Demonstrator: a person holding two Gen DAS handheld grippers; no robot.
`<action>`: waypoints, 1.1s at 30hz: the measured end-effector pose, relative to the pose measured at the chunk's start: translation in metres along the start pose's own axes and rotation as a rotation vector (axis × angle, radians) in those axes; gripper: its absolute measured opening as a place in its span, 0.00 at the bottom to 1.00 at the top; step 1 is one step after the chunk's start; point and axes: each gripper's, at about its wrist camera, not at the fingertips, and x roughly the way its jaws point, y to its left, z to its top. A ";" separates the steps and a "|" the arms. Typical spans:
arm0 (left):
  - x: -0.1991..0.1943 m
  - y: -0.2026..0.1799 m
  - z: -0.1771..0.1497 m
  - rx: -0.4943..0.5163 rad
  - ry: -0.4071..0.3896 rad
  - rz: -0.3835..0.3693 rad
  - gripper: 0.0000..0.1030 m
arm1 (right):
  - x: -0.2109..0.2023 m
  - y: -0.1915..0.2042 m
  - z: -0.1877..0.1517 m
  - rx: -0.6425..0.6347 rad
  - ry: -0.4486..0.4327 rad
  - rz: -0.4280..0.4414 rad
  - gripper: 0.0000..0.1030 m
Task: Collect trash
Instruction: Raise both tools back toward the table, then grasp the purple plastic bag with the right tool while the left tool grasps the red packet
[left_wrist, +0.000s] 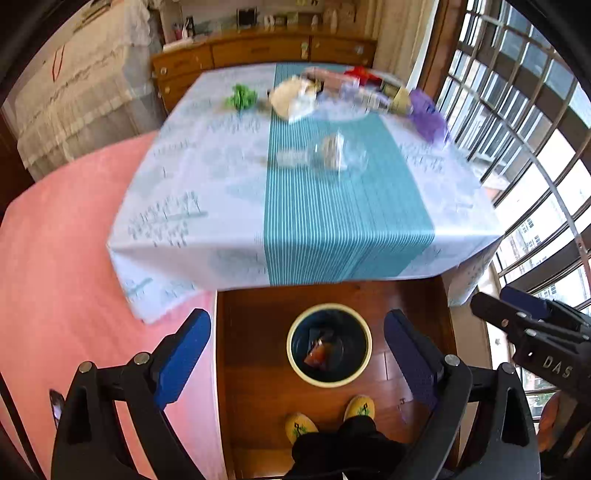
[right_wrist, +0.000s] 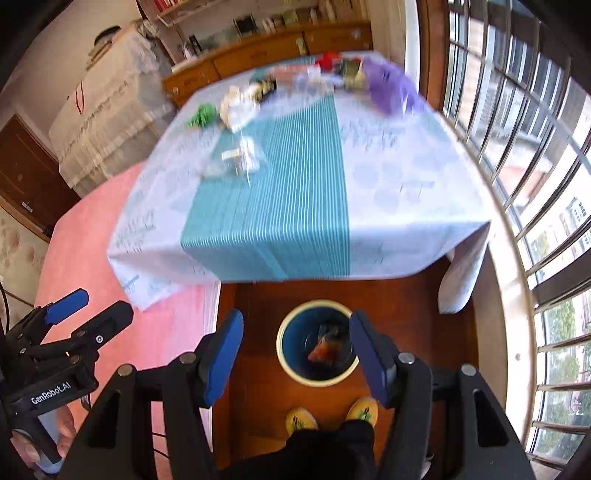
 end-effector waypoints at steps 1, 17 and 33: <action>-0.011 0.000 0.007 0.009 -0.024 0.000 0.91 | -0.010 0.000 0.006 0.003 -0.032 -0.007 0.59; -0.072 -0.019 0.106 0.105 -0.254 -0.076 0.91 | -0.078 -0.015 0.096 0.027 -0.241 -0.096 0.59; 0.062 -0.107 0.256 0.126 -0.163 -0.048 0.91 | 0.041 -0.117 0.264 -0.013 -0.146 -0.095 0.67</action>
